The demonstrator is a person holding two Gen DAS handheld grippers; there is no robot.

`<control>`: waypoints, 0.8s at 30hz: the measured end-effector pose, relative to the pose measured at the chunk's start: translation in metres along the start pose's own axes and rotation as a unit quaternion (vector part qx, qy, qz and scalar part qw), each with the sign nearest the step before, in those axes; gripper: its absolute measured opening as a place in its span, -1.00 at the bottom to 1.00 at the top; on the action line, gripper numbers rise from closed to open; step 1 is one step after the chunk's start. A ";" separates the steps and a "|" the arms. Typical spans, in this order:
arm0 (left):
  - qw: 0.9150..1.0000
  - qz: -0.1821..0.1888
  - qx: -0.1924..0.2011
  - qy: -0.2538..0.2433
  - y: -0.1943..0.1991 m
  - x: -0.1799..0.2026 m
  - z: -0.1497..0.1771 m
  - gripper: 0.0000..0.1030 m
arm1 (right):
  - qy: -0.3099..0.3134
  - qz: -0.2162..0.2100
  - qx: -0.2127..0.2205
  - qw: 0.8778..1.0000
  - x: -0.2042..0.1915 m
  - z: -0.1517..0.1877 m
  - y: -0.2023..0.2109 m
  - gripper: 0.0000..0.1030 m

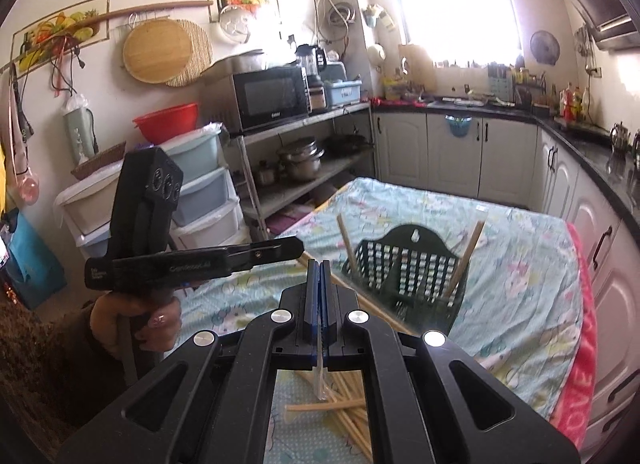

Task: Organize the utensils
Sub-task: 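Raise both held chopsticks upright and carry them above the green basket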

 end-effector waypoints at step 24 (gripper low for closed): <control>0.998 -0.017 0.059 -0.032 -0.005 0.025 -0.110 -0.94 | -0.009 0.044 0.064 0.997 0.054 -0.099 -0.020 -0.98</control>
Point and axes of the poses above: each gripper's, at about its wrist camera, not at the fingertips, and y roughly against the way its jaws point, x to its right, z to its underside, the point moved 5 cm from there along -y, roughly the way its jaws point, and after that the axes turned 5 degrees about -z, right-handed, at the moved point
